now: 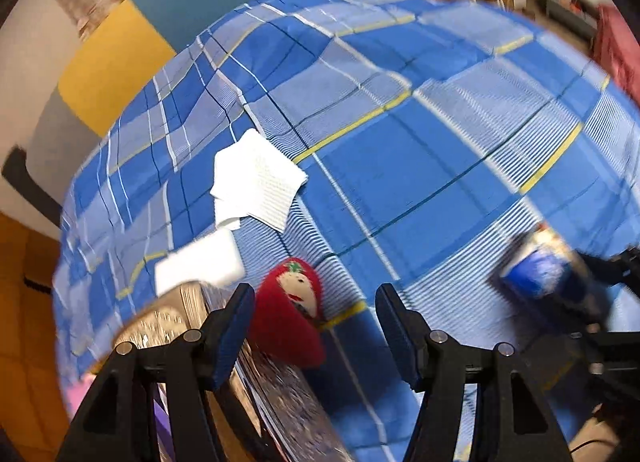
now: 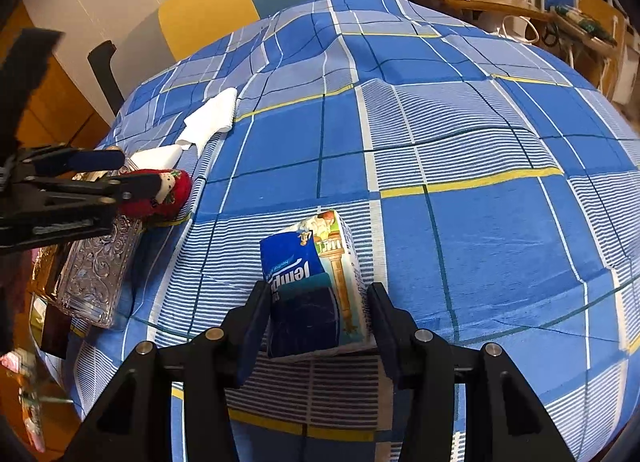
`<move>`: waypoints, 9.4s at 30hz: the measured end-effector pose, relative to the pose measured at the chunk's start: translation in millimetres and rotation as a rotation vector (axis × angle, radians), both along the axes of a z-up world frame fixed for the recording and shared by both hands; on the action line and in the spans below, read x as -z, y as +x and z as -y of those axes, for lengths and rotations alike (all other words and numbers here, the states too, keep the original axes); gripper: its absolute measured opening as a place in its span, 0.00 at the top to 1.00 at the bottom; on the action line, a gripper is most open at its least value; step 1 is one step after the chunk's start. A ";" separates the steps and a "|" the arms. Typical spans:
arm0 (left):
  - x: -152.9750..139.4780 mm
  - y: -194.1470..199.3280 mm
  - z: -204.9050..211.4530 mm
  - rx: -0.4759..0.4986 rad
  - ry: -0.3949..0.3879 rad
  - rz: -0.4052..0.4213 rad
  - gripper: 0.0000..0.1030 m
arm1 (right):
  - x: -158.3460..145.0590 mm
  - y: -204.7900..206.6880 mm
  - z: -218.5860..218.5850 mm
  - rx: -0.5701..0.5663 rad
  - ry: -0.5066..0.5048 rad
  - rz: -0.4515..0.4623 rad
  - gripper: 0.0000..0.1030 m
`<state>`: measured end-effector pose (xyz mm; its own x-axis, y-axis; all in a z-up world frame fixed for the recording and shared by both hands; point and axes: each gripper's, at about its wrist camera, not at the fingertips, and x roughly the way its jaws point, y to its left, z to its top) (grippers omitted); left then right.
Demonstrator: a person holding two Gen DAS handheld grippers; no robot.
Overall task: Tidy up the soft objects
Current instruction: 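Grasp the red sock with the left gripper while the right gripper holds the tissue pack, then carry the red sock into the gold tray and open the left gripper while the right holds the tissue pack, then lower the blue Tempo tissue pack into the gold tray and open the right gripper, then grasp the white textured cloth beside the silver tissue box with the right gripper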
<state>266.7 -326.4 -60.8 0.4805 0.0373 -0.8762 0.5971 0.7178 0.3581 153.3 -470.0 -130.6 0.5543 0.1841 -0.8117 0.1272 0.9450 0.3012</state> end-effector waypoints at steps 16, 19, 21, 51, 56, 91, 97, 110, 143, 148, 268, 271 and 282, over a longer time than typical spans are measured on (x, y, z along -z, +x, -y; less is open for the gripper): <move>45.5 14.2 10.5 0.060 0.277 -0.025 0.69 | 0.3 -0.7 0.7 0.002 0.008 -0.004 0.51; 46.8 12.3 11.1 0.077 0.276 -0.012 0.76 | 0.6 -0.8 1.1 0.002 0.010 -0.004 0.51; 42.1 11.3 11.5 0.077 0.243 -0.008 0.79 | 0.6 -0.4 1.7 0.004 0.013 -0.005 0.51; 13.0 -13.8 26.2 -0.051 -0.316 -0.304 0.49 | -1.8 -3.3 12.2 0.061 0.033 -0.028 0.51; 38.6 -25.2 43.2 -0.042 -0.170 -0.288 0.47 | -0.4 -3.9 20.2 0.083 0.043 -0.037 0.51; -90.8 -109.3 -150.5 -0.188 -0.731 0.033 0.74 | -17.5 -10.6 -18.4 -0.007 -0.181 0.062 0.51; -83.4 -110.7 -218.9 -0.318 -0.720 0.079 0.74 | -18.0 -14.2 -32.0 -0.033 -0.209 0.063 0.51; -27.9 -94.6 -334.8 -0.593 -0.687 0.045 0.74 | -46.6 -30.2 -54.7 -0.033 -0.286 0.126 0.51; 24.9 -94.2 -408.9 -0.731 -0.614 -0.037 0.57 | -142.0 -70.4 -143.2 -0.084 -0.352 0.268 0.51; 17.7 -105.3 -414.2 -0.706 -0.695 -0.037 0.40 | -155.8 -72.5 -164.6 -0.109 -0.360 0.297 0.51; -86.7 76.4 -299.2 -0.365 -0.602 -0.033 0.35 | 12.7 288.2 -143.7 -0.106 -0.182 -0.086 0.52; -82.8 97.0 -279.7 -0.343 -0.574 -0.088 0.35 | 9.7 280.8 -141.5 -0.119 -0.202 -0.055 0.80; -48.9 164.2 -209.5 -0.306 -0.433 -0.327 0.35 | -21.9 216.1 -86.8 -0.042 -0.017 0.062 0.90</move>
